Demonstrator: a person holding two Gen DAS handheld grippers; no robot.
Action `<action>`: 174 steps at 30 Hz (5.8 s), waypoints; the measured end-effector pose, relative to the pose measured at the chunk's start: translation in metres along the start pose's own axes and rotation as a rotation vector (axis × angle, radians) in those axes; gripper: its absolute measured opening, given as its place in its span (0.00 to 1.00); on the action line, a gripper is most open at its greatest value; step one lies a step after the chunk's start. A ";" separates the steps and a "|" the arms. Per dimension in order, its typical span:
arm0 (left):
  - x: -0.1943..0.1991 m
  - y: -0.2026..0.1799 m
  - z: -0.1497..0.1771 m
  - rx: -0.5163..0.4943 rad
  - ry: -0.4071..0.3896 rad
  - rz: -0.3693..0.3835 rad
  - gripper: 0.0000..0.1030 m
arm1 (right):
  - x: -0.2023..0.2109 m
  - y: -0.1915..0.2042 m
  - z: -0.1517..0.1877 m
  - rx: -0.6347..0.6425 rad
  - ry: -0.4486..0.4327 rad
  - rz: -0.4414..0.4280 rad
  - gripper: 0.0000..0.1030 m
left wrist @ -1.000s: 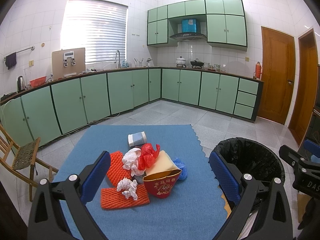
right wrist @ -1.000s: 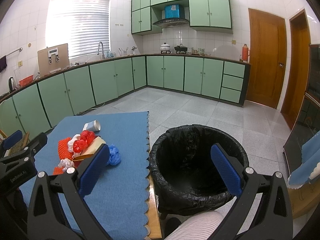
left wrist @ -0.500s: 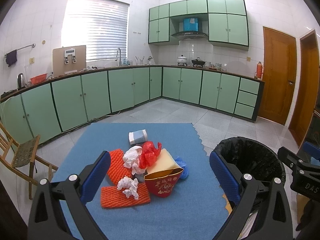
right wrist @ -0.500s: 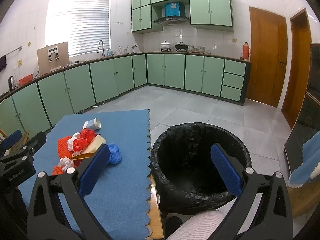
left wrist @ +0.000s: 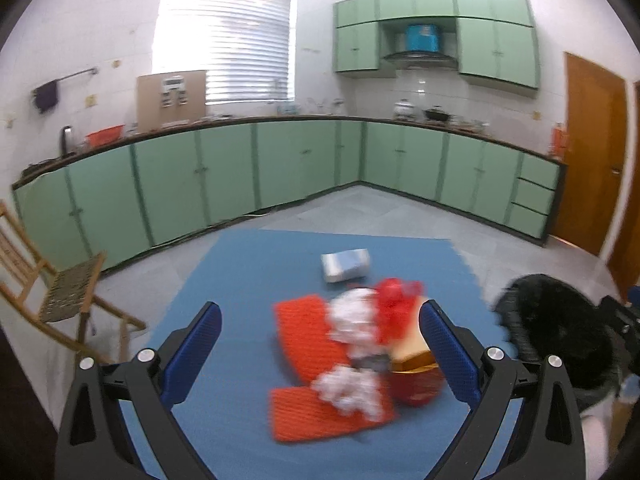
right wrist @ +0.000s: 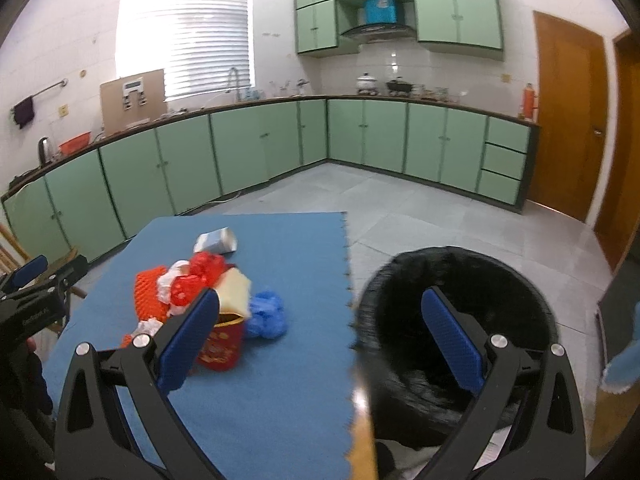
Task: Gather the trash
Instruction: 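Grasp the red plastic bag with the right tool while the left tool grasps white tissue, then carry both items over the black bin and open both tools to drop them, then return both tools to the mat above the remaining trash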
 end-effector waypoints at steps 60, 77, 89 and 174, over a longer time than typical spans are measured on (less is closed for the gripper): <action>-0.101 -0.032 0.081 -0.018 0.289 0.176 0.22 | -0.096 0.048 0.037 0.056 0.161 -0.176 0.10; -0.056 -0.027 0.024 -0.007 0.116 0.175 0.09 | -0.067 0.030 0.016 0.014 0.098 -0.176 0.10; -0.051 -0.094 -0.028 -0.069 0.038 0.323 0.09 | -0.040 -0.042 -0.012 -0.042 0.013 -0.064 0.10; -0.093 0.020 0.111 -0.038 0.293 0.036 0.69 | -0.130 0.084 0.104 0.059 0.201 -0.243 0.71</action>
Point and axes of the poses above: each gripper's, at about its wrist camera, not at the fingertips, and x roughly against the way its jaws point, y to its left, z to its underside, the point moved 4 cm from there along -x, roughly the way its jaws point, and after that the axes turned 9 degrees about -x, right-handed, at the moved point
